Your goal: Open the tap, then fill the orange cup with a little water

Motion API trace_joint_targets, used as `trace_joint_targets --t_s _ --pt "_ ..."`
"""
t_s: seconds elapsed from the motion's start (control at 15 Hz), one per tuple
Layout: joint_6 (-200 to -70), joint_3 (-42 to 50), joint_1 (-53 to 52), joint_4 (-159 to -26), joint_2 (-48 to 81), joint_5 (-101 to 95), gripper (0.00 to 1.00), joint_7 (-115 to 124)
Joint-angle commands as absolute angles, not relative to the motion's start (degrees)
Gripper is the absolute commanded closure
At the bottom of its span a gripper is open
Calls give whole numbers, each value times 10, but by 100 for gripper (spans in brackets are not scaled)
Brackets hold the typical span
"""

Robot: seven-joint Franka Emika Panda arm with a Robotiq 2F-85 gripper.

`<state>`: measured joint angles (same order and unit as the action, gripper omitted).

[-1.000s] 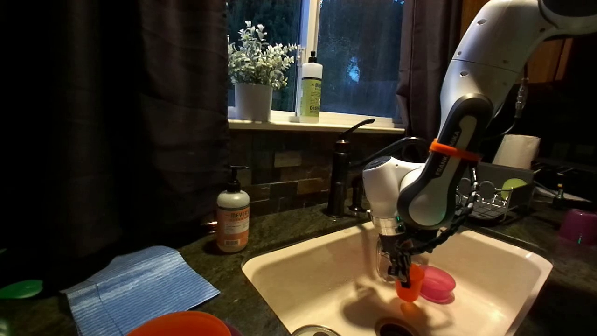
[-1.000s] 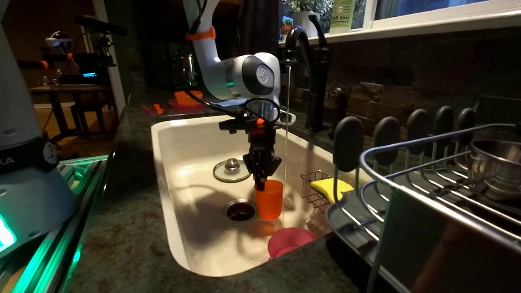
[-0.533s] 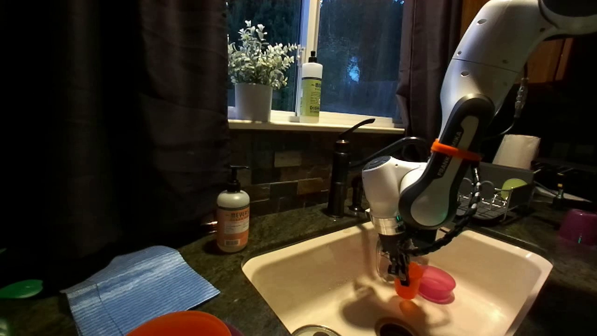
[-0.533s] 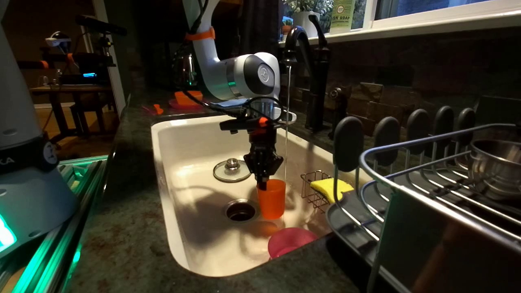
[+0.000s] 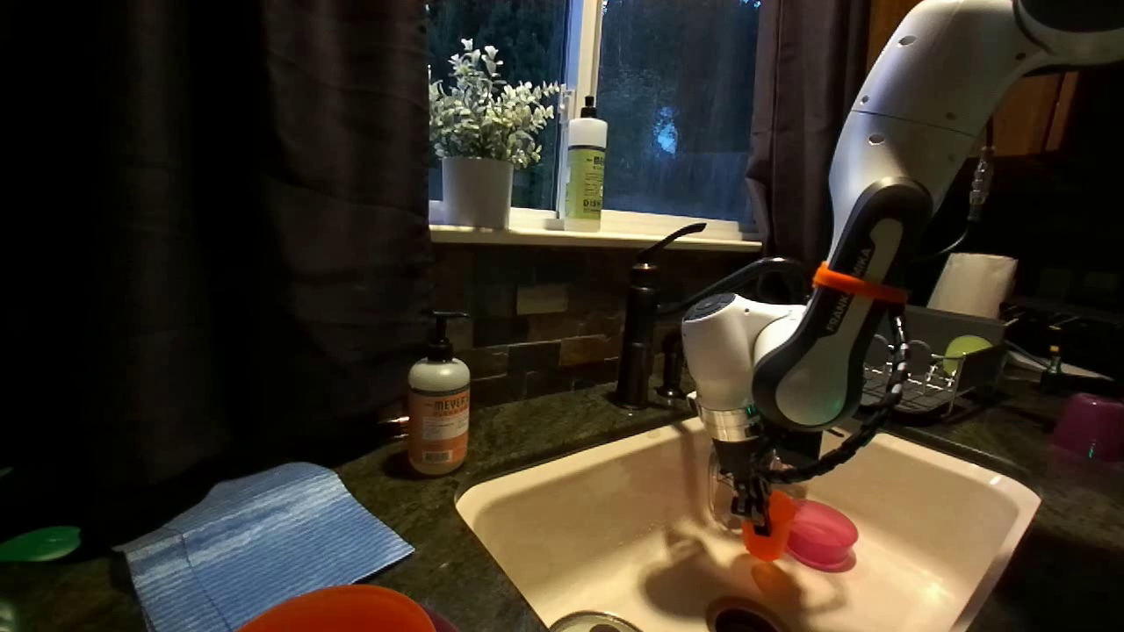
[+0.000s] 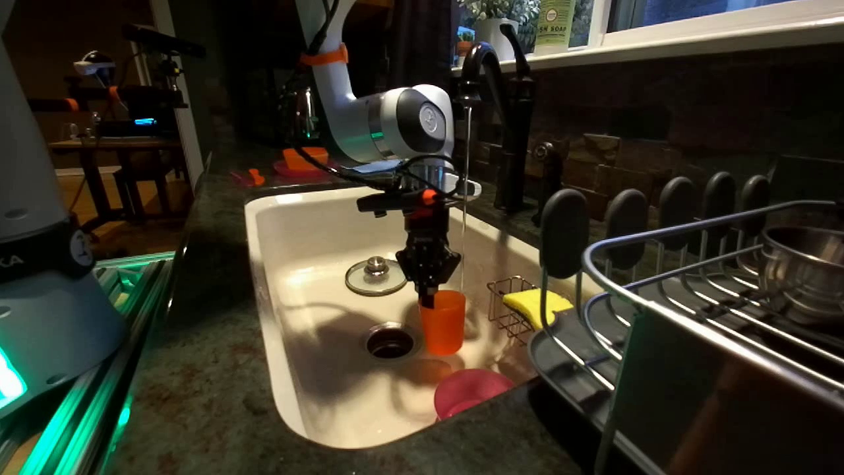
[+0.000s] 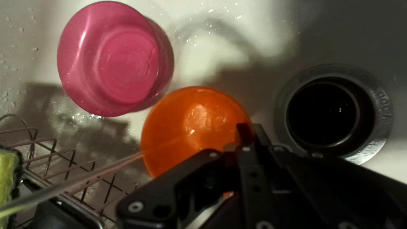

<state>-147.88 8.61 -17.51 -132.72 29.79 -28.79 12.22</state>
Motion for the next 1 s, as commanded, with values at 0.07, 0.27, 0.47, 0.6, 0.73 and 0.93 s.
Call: trace_joint_targets --t_s 0.07,0.27,0.47,0.6,0.73,0.93 --pt "-1474 88 -174 -1326 299 -311 99 132" --pt "-1475 88 -174 -1326 300 -314 99 131" --pt "-1476 88 -173 -1326 299 -317 99 131" --pt "-1475 86 -172 -1325 300 -316 99 128" --pt "-1475 87 -173 -1326 299 -317 99 131" --pt "-1474 87 -174 -1325 300 -317 99 132"
